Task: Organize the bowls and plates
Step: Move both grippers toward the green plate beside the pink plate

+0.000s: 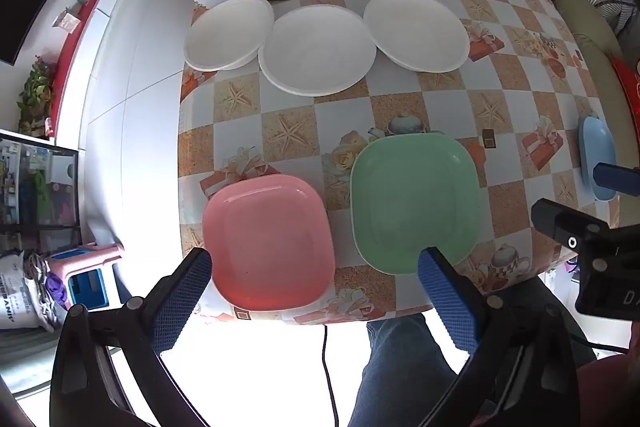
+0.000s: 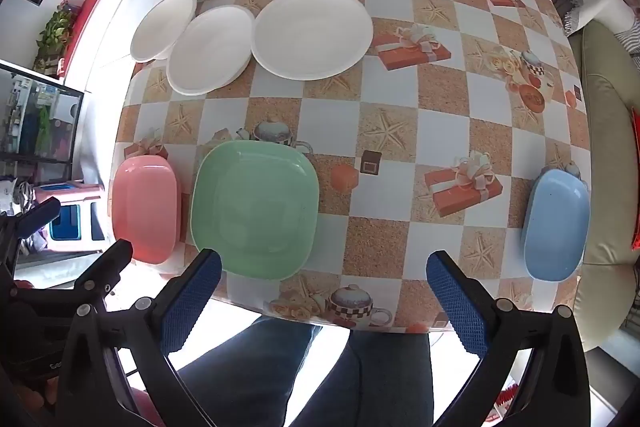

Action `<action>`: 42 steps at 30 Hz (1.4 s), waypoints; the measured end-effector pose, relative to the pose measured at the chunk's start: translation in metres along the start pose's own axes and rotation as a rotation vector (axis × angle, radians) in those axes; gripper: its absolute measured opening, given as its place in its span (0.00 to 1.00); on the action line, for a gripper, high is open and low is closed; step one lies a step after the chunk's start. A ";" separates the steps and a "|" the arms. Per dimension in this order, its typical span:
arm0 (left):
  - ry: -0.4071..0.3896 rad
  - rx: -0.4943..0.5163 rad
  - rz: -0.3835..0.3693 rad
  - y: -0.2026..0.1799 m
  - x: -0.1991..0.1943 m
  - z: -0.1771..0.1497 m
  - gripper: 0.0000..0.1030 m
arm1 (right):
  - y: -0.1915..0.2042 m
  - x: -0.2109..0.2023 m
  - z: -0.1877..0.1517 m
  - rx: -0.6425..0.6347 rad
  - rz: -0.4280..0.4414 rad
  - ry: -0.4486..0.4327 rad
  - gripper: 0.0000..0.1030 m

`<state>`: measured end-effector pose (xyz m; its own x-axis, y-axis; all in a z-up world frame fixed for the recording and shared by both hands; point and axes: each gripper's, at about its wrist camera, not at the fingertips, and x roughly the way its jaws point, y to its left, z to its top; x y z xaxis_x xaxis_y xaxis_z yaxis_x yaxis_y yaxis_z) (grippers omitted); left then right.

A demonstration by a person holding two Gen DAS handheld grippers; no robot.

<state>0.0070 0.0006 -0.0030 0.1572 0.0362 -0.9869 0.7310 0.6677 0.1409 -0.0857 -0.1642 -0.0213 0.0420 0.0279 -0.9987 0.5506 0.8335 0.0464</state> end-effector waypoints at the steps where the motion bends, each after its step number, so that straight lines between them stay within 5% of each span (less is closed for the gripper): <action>1: 0.010 0.008 0.004 -0.001 0.001 0.002 1.00 | 0.002 0.001 0.001 -0.003 0.005 0.000 1.00; 10: 0.040 0.153 0.063 -0.037 0.011 0.017 1.00 | -0.008 0.007 -0.003 0.028 0.042 0.000 1.00; 20: 0.117 0.252 0.133 -0.059 0.049 0.032 1.00 | -0.031 0.034 -0.004 0.073 -0.011 -0.008 1.00; 35: 0.108 0.068 0.156 -0.035 0.094 0.036 1.00 | -0.046 0.098 -0.005 0.144 -0.010 0.091 1.00; 42: 0.121 0.032 0.164 -0.033 0.111 0.029 1.00 | -0.021 0.127 0.009 0.045 -0.075 0.111 1.00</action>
<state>0.0195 -0.0388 -0.1144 0.1966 0.2329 -0.9524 0.7229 0.6219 0.3012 -0.0841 -0.1833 -0.1492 -0.0916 0.0294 -0.9954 0.5854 0.8102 -0.0300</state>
